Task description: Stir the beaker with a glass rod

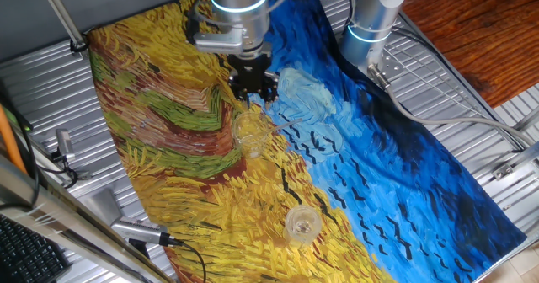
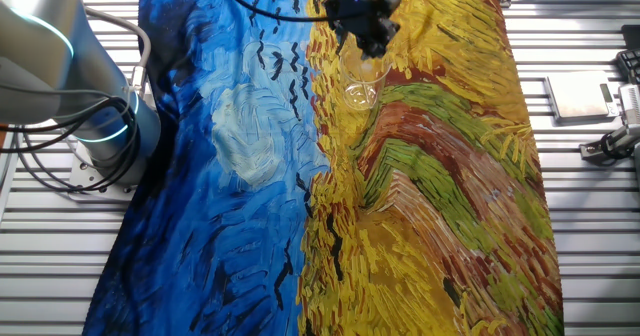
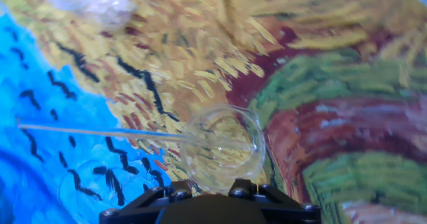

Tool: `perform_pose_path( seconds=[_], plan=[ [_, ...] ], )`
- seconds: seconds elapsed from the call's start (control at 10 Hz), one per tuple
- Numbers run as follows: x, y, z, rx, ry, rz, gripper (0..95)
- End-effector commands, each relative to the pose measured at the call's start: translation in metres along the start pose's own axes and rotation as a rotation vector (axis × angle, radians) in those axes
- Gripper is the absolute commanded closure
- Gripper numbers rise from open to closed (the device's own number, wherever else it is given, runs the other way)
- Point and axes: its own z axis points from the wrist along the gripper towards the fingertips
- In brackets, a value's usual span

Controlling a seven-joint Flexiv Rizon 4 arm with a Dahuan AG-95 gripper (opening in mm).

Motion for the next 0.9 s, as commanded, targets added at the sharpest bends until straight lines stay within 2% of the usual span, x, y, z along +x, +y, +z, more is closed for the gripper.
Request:
perform_pose_path(
  seconds=[0.1,0.2,0.4,0.9],
  plan=[
    [-0.0092,0.0069,0.0050,-0.008,-0.048,-0.040,57.0],
    [-0.0111,0.0084,0.0064,-0.014,-0.069,-0.054,57.0],
    [-0.0142,0.0110,0.0086,-0.014,-0.089,-0.077,57.0],
    [-0.0142,0.0110,0.0086,0.005,-0.078,-0.162,57.0]
  ],
)
